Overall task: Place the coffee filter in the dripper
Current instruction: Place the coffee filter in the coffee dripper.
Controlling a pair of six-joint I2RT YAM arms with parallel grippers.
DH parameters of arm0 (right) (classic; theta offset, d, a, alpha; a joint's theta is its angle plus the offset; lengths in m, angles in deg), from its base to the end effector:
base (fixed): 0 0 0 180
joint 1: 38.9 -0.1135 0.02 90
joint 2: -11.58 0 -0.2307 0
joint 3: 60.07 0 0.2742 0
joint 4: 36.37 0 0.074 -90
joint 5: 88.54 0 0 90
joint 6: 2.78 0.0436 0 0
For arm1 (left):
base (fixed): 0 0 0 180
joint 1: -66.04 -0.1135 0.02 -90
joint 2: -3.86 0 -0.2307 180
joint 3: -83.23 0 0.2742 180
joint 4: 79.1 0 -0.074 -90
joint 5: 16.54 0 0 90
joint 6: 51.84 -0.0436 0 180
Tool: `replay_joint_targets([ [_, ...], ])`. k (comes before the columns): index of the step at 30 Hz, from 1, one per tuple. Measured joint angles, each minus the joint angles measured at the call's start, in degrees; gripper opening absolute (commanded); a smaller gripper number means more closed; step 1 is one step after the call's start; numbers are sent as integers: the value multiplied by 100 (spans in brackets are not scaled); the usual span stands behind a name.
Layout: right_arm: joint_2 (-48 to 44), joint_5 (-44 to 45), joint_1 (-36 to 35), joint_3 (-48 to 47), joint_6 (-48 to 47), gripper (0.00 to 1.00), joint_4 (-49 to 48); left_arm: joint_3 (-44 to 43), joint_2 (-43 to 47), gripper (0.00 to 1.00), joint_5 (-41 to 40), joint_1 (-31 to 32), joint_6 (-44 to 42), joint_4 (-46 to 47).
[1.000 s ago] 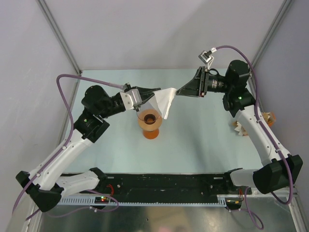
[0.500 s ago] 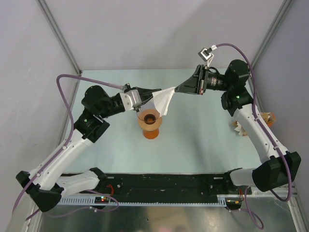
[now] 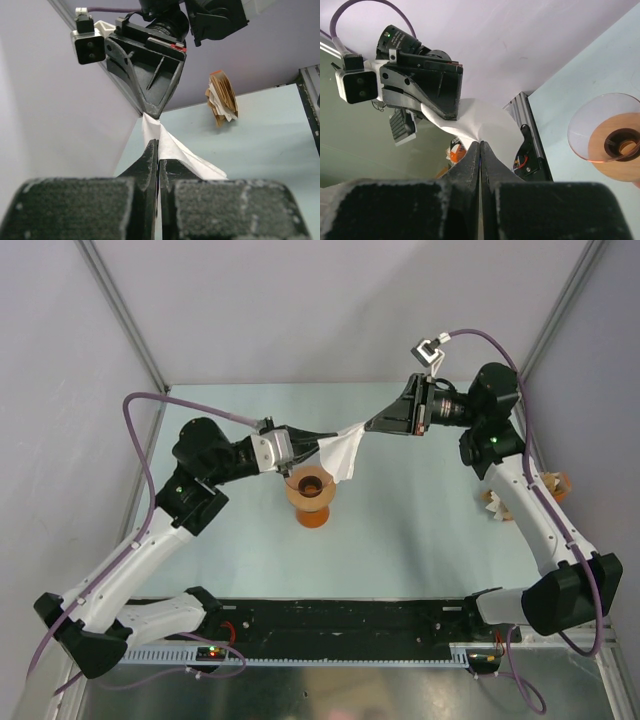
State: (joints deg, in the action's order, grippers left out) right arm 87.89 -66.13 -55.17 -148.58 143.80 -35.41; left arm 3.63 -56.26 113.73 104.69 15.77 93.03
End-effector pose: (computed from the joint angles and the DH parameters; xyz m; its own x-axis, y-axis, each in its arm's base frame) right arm 0.2981 0.1290 0.4133 -0.7126 0.1235 -0.6906 -0.6944 0.0161 0.7194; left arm 0.1922 -0.1898 0.4266 0.5152 -0.0399 -0.8561 0.8380 0.2332 0.4934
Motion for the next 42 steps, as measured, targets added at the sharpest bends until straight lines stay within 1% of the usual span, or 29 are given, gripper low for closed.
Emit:
replay_joint_targets([
  [2,26,-37,13,0,-4,33,-2,-61,-17,0,-195,2,151,-103],
  [4,79,-48,63,0,-2,53,17,-258,-96,0,-452,2,310,-321],
  [6,136,-28,177,-2,-118,66,146,-658,-254,0,-841,2,531,-726],
  [8,186,72,343,-48,-409,71,564,-1141,-431,0,-1268,-9,811,-1220],
  [10,258,306,511,-236,-907,73,1309,-1532,-562,0,-1572,-63,1156,-1731],
  [14,404,1086,695,-920,-2039,73,2815,-2017,-804,0,-1821,-323,2079,-2778],
  [17,413,1633,671,-1392,-2824,72,3698,-2133,-1067,0,-1895,-584,2828,-3477],
  [20,413,2063,461,-1775,-3497,72,4341,-2129,-1377,0,-1919,-837,3567,-4059],
  [24,424,2441,-17,-2048,-4205,72,4944,-2085,-1615,2,-2015,-1071,4273,-4533],
  [27,483,2590,-284,-2157,-4590,72,5313,-2085,-1663,1,-2046,-1191,4629,-4798],
  [32,649,2747,-348,-2229,-4913,71,5718,-2090,-1753,0,-2135,-1298,4894,-5219],
  [37,748,2817,-369,-2251,-5069,71,5945,-2151,-1989,0,-2457,-1309,4937,-5689],
  [38,750,2822,-378,-2258,-5088,71,5976,-2173,-2050,2,-2516,-1311,4937,-5770],
  [40,750,2833,-398,-2299,-5123,71,6037,-2210,-2157,13,-2597,-1314,4940,-5882],
  [42,750,2846,-428,-2352,-5182,71,6072,-2245,-2267,27,-2660,-1314,4942,-5954],
])
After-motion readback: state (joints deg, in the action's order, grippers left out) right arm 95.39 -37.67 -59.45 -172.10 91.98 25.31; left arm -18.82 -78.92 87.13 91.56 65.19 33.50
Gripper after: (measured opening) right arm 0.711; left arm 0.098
